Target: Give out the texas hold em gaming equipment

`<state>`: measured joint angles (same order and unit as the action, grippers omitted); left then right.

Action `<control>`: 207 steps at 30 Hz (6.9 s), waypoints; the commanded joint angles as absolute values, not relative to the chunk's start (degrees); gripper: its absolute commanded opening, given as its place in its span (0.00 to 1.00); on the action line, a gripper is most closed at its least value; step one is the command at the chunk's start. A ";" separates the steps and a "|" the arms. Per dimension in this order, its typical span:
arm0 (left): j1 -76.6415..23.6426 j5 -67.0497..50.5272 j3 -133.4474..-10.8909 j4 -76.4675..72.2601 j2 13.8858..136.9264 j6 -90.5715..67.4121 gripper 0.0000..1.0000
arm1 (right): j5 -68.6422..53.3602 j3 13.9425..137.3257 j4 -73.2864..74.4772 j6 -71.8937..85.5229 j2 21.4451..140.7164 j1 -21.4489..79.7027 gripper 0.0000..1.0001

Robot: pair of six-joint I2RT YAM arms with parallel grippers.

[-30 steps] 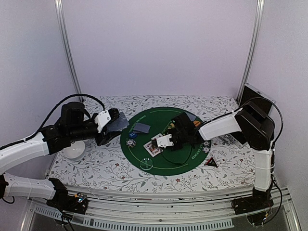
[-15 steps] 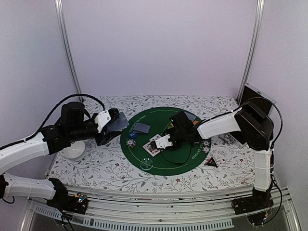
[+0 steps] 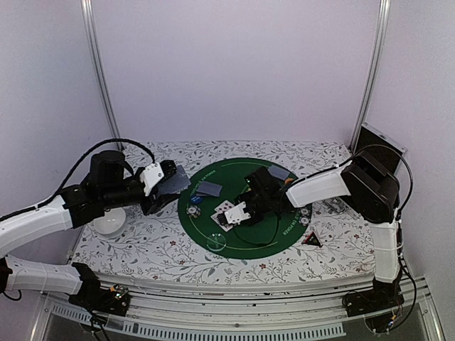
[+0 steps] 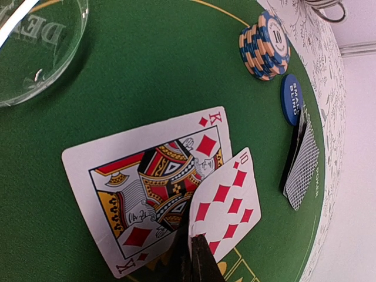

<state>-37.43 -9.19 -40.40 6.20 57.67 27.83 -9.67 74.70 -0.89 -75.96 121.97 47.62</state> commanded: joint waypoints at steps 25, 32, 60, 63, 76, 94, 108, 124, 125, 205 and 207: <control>-37.22 -9.42 -39.81 4.23 57.01 28.13 0.57 | -11.32 69.73 -10.43 -70.22 110.02 44.05 0.01; -37.26 -9.23 -39.73 4.30 56.96 28.18 0.56 | -9.83 66.30 -9.96 -75.32 114.75 44.57 0.01; -37.22 -9.40 -39.75 4.21 56.74 28.26 0.56 | -2.51 60.60 -3.64 -85.25 110.14 48.09 0.56; -37.26 -9.41 -39.77 4.31 56.69 28.17 0.56 | -0.18 58.81 -3.81 -84.57 106.49 49.30 0.61; -37.35 -11.14 -39.71 4.48 57.06 28.81 0.57 | -39.09 83.56 -4.68 0.17 100.19 43.04 0.99; -37.62 -9.93 -39.56 4.42 57.91 29.33 0.57 | -49.28 107.83 1.12 23.45 124.62 50.84 0.99; -37.59 -10.00 -39.38 3.97 57.18 29.29 0.56 | -35.21 111.24 18.80 14.07 123.07 48.20 0.80; -37.62 -9.68 -39.40 3.95 57.57 29.05 0.56 | -46.67 112.88 21.13 12.26 119.83 47.29 0.08; -37.62 -9.55 -39.44 3.91 57.58 29.02 0.56 | -43.65 112.74 22.09 13.07 119.37 46.56 0.09; -57.41 15.97 -20.84 -7.89 80.38 -38.20 0.49 | -28.23 74.78 4.48 45.42 123.46 59.50 0.39; -57.41 15.47 -20.38 -8.00 80.14 -38.47 0.49 | -28.72 74.33 4.52 46.09 123.64 59.74 0.39</control>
<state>-56.71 18.24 -21.96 -8.08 79.88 -37.19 -27.81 74.11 1.89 45.65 121.14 59.20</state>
